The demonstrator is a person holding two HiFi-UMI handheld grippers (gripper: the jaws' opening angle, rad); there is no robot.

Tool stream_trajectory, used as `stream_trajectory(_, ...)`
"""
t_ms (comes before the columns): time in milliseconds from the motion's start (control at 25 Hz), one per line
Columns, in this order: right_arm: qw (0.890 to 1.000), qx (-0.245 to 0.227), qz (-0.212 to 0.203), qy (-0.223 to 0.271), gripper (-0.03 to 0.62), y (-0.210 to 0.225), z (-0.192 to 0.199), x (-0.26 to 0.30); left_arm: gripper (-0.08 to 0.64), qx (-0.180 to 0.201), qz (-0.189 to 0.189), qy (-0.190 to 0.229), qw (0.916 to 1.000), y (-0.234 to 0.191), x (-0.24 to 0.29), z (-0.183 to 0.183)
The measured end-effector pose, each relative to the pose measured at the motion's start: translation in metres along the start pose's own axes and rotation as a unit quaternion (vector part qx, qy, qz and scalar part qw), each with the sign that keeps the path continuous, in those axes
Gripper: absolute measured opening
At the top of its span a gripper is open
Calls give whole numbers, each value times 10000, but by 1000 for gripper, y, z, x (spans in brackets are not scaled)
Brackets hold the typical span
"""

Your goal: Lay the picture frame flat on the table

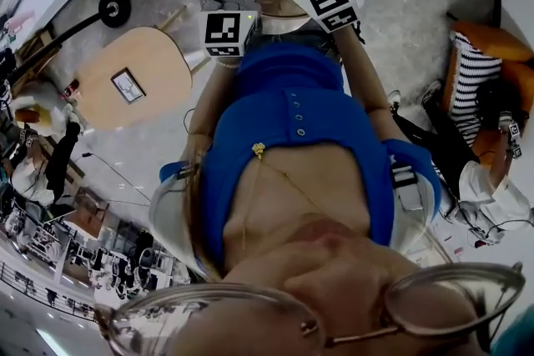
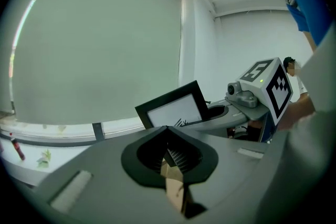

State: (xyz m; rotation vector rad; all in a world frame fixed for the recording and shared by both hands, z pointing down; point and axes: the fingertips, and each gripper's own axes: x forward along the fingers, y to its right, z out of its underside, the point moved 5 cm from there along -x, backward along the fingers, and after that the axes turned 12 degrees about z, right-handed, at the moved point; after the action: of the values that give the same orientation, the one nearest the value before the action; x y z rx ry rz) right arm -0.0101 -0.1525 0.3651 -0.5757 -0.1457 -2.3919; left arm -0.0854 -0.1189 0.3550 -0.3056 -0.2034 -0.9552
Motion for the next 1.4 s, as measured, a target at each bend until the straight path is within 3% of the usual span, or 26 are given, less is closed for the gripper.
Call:
stream_trajectory(160, 9997, 52, -163, -164, 11, 0, 14, 19, -5, 84, 14, -228, 9997, -11, 9, 14)
stream_trajectory(680, 9962, -93, -510, -699, 11, 7, 88, 66, -5, -396, 97, -529, 9978, -12, 47, 89)
stream_trajectory(840, 9931, -55, -661, -969, 11, -5, 115, 79, -5, -355, 140, -644, 9972, -17, 51, 108)
stream_trajectory(1400, 9781, -260, -898, -1858, 11, -18, 210, 121, -5, -811, -8, -1091, 9907, -25, 56, 166)
